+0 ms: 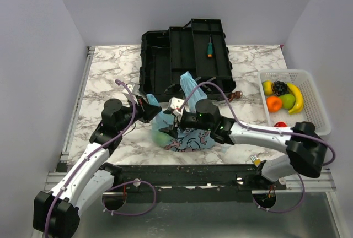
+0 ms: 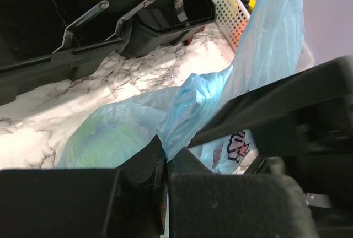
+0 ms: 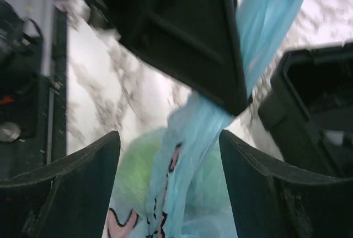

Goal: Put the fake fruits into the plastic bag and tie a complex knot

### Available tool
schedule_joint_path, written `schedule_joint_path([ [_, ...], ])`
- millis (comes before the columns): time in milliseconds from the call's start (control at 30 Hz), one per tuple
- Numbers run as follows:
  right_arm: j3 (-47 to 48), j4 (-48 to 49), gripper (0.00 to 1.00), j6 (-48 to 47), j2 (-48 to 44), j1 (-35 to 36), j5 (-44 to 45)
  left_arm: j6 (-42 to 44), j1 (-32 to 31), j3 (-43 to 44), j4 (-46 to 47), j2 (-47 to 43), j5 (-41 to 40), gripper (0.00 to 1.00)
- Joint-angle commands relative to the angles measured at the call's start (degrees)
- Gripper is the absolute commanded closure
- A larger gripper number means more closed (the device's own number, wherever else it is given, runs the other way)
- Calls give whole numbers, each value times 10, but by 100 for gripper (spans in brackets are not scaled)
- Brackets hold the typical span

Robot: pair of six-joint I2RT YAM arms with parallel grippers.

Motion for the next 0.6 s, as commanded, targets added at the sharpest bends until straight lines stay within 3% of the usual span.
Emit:
schedule_joint_path([
  [0,52,-145,24,0,-77,4,-102,59,3,10,-14,-4,28,100],
  [200,85,-268,17,18,-173,4,-187,72,3,13,-15,-6,39,100],
  [267,103,-287,17,45,-197,3,-164,77,3,15,-13,-4,47,100],
  [333,125,-335,15,81,-216,0,-63,89,3,19,-12,-3,58,100],
  [400,139,-374,11,109,-234,-35,-25,106,3,26,-13,-3,72,100],
  [567,135,-462,3,158,-269,-187,-31,200,2,57,-48,1,110,100],
])
